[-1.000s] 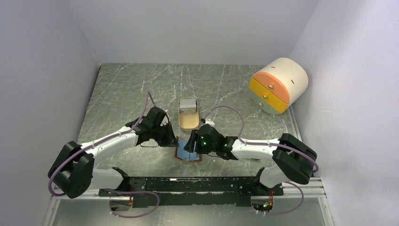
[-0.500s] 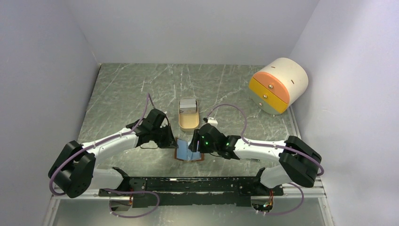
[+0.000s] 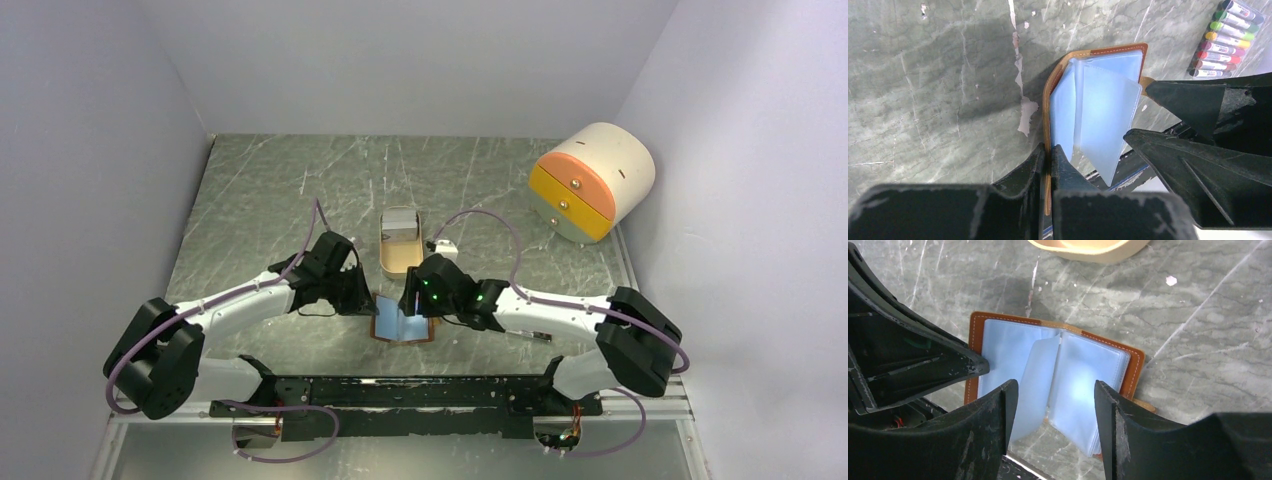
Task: Put the credit cards into the card holder
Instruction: Turn over the card slot in the card holder.
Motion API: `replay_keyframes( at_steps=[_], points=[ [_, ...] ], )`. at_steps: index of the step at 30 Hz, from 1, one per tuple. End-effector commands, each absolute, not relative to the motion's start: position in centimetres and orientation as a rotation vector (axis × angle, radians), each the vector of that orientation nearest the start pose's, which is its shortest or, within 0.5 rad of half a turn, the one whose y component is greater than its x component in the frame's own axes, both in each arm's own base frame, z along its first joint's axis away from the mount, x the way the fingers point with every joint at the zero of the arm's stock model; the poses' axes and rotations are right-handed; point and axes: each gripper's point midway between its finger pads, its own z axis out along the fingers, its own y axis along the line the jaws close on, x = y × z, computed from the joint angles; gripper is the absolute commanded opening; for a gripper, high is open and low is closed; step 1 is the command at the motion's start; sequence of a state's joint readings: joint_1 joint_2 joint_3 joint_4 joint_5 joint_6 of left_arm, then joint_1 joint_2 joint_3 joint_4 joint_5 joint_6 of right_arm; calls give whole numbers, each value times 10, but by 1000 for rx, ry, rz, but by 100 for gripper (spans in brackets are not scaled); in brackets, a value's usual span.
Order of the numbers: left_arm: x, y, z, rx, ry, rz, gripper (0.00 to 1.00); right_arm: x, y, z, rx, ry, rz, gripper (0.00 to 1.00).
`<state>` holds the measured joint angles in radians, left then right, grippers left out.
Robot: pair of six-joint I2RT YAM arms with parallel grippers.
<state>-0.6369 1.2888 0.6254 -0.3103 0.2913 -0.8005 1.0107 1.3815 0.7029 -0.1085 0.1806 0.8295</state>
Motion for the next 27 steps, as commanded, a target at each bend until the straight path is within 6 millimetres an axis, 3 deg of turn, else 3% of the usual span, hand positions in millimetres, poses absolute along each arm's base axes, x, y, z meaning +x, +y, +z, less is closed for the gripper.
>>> replay_keyframes(
  at_steps=[1,6,11,15,23,27],
  points=[
    [181,-233,51,-77,2750,-850,9,194,306,68,-172,2441,647,61],
    [180,-232,48,-77,2756,-851,9,191,319,71,-183,2433,724,61],
    [178,-237,47,-88,2756,-902,9,175,356,83,-210,2347,1081,60],
    [176,-244,57,-103,2725,-1019,21,165,374,80,-263,2345,1194,59],
    [181,-247,79,-106,2595,-1186,30,163,365,80,-183,2289,1265,52],
    [179,-252,77,-61,2594,-1228,31,166,357,88,-158,2248,1264,49]
  ],
)
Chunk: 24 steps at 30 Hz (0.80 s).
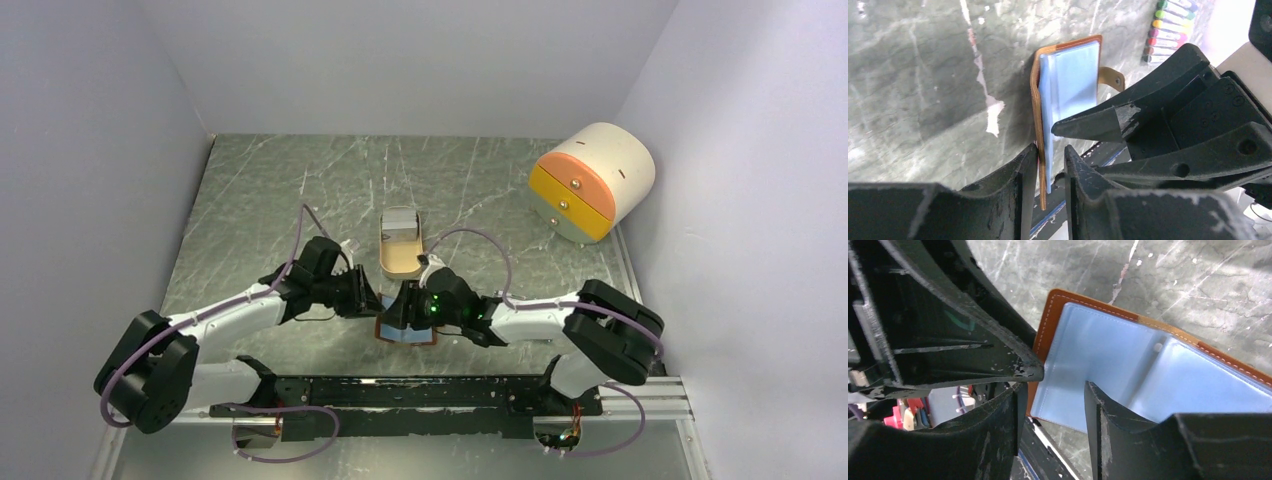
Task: Put the credit cards into the card holder
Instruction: Turn over the card slot in the card holder, then pick up the credit card from the storage box.
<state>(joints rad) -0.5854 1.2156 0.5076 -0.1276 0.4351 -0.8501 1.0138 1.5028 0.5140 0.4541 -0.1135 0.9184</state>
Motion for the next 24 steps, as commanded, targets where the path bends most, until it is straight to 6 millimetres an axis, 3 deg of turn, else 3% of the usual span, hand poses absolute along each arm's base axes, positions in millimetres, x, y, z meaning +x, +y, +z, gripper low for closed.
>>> replay_keyframes(
  at_steps=[1,8,12,14,16,18,24],
  points=[
    [179,-253,75,-55,2598,-1231,32,168,354,91,-153,2235,1250,49],
    [185,-252,66,-52,2612,-1185,31,201,315,113,-177,2164,916,57],
    [186,-248,62,-65,2622,-1145,17,232,298,130,-292,2111,632,58],
    [187,-243,61,-80,2627,-1100,10,250,293,138,-375,2080,505,66],
    [188,-238,60,-96,2636,-1052,9,271,286,142,-458,2050,382,73],
    [188,-233,58,-112,2644,-1013,9,292,289,150,-566,2019,337,74],
    [184,-229,54,-116,2661,-994,9,330,298,137,-969,1853,189,75]
  ],
)
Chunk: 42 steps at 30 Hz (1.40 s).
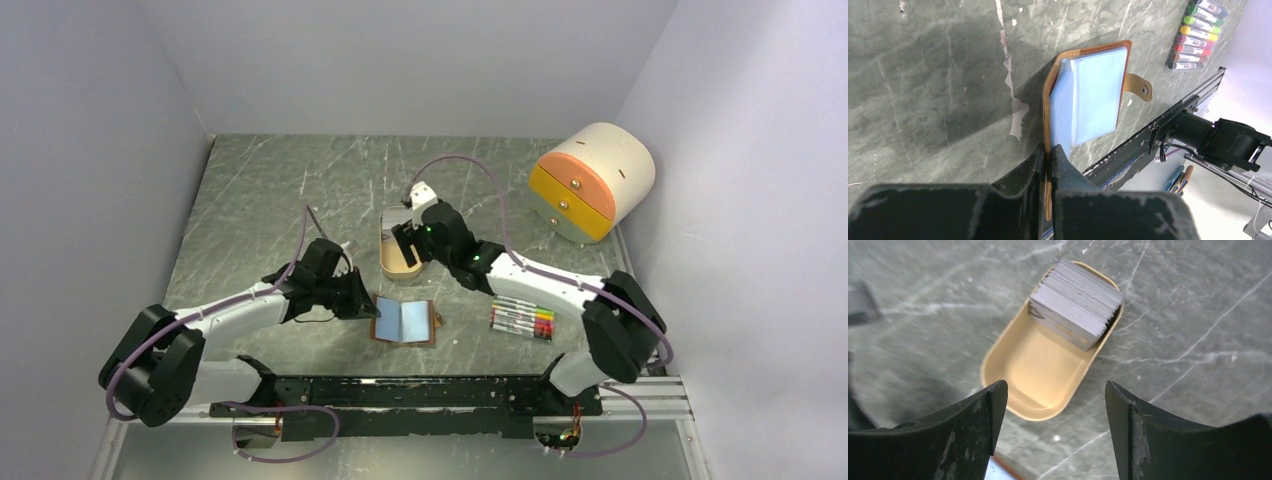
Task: Put the credit cards into the card holder
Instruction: Pick up the credit card from the storage box.
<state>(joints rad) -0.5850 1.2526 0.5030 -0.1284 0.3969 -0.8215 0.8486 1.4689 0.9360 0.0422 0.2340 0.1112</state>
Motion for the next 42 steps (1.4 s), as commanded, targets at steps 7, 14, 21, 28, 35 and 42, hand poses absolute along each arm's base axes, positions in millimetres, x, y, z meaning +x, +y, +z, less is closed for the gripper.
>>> replay_keyframes(
  at_steps=[7,14,21,28,35,42],
  points=[
    [181,-230,57,-101,2652,-1019,9,364,321,138,-1177,1661,171,76],
    [180,-229,61,-99,2642,-1020,9,392,332,105,-1364,1612,57,79],
    [180,-228,64,-102,2636,-1015,9,408,336,89,-1456,1579,-9,79],
    [180,-228,70,-95,2625,-1025,9,421,330,80,-1475,1508,-125,78],
    [179,-227,70,-102,2623,-1027,9,430,328,71,-1468,1520,-166,72],
    [179,-226,71,-103,2620,-1018,9,433,325,83,-1445,1498,-186,61]
  ],
)
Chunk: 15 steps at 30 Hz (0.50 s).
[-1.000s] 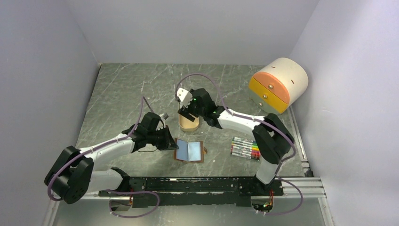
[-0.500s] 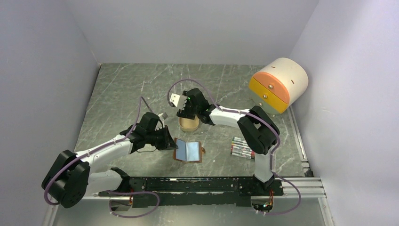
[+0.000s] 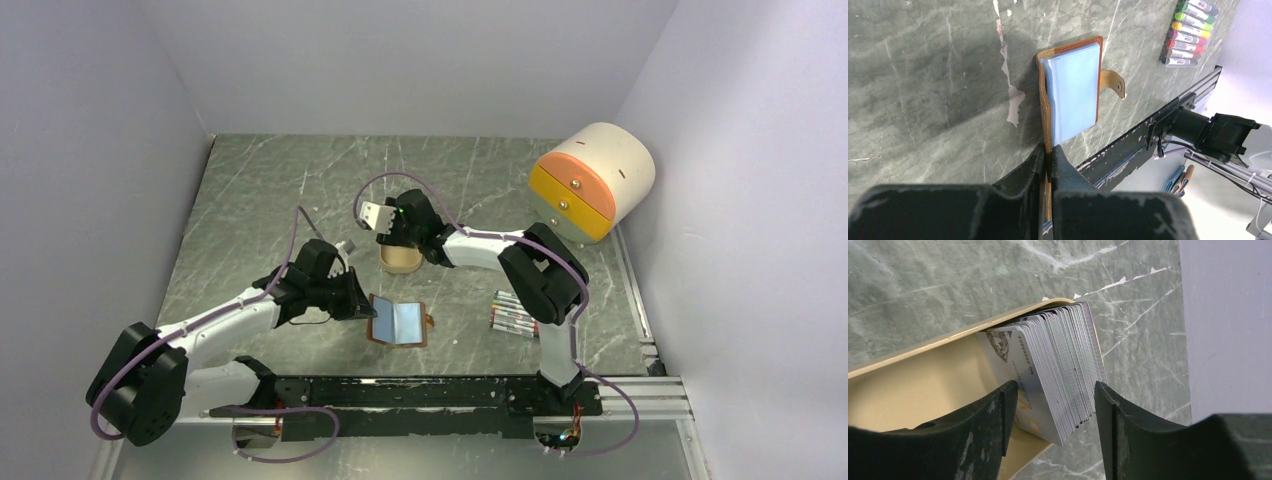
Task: Put the credit cards into the card holder
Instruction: Pick up the credit card from the storage box.
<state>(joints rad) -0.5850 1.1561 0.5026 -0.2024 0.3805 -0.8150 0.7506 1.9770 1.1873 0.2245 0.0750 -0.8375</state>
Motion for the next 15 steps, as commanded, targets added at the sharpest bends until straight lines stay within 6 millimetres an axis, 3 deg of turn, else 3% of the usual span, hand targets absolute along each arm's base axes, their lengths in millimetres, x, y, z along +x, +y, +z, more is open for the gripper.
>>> replay_keyframes(
  at_steps=[1,7,8,15],
  points=[
    [179,-227,71,-103,2619,-1022,9,432,326,85,-1446,1496,-182,59],
    [178,-227,70,-103,2625,-1024,9,431,325,83,-1457,1499,-182,51],
    [178,-227,70,-106,2624,-1025,9,432,325,96,-1439,1482,-179,49],
    [178,-227,70,-107,2625,-1027,9,429,326,105,-1438,1479,-151,42]
  ],
)
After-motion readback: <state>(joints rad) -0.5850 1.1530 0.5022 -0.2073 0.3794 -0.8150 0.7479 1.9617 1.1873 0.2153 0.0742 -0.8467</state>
